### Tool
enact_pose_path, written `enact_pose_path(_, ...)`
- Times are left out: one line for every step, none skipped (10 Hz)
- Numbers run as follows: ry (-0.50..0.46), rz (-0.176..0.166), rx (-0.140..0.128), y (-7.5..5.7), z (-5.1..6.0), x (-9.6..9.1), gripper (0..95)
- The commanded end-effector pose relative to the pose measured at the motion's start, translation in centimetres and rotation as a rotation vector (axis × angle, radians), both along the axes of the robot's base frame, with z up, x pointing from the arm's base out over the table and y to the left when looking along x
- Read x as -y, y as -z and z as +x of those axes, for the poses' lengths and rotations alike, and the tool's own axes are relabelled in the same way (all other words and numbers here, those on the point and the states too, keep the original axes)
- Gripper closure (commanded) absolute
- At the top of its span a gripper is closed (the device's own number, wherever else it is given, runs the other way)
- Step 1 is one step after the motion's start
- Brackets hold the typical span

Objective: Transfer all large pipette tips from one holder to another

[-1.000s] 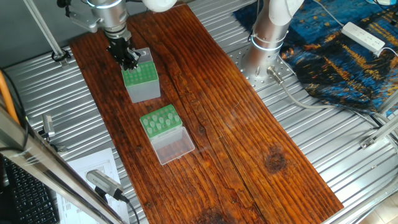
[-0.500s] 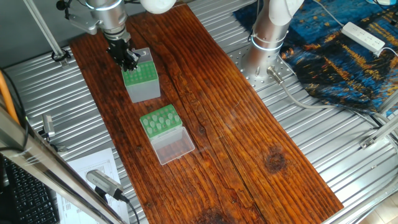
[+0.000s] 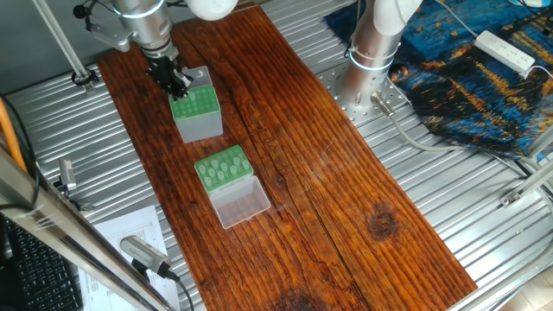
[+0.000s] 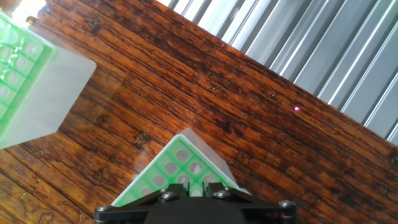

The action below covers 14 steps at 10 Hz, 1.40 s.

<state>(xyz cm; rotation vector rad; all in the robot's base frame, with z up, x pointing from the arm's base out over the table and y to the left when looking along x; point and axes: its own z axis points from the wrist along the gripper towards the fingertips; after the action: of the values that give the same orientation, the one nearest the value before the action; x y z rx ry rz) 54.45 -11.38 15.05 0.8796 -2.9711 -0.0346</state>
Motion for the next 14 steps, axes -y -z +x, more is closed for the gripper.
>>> enact_pose_path(-0.005,0.001,0.002,-0.2,0.0,-0.1,95.0)
enact_pose_path(-0.007,0.001,0.002,-0.4,0.0,-0.1,95.0)
enact_pose_path(-0.008,0.001,0.002,-0.6,0.0,-0.2,95.0)
enact_pose_path(-0.007,0.002,0.002,-0.8,0.0,-0.2,95.0)
enact_pose_path(-0.008,0.001,0.002,-0.9,0.0,-0.2,95.0)
enact_pose_path(-0.01,-0.002,0.001,-1.4,0.1,-0.3,95.0)
enact_pose_path(-0.012,-0.005,-0.001,-1.8,0.3,-0.4,95.0)
enact_pose_path(-0.015,-0.006,-0.002,-2.2,0.4,-0.5,95.0)
enact_pose_path(-0.019,-0.009,-0.002,-2.7,0.4,-0.6,95.0)
enact_pose_path(-0.024,-0.009,-0.002,-3.3,0.4,-0.7,95.0)
enact_pose_path(-0.029,-0.009,-0.001,-3.9,0.4,-0.7,95.0)
enact_pose_path(-0.032,-0.009,0.0,-4.3,0.3,-0.8,95.0)
enact_pose_path(-0.042,-0.01,0.001,-5.6,0.2,-1.0,95.0)
enact_pose_path(-0.047,-0.012,0.001,-6.0,0.1,-1.1,95.0)
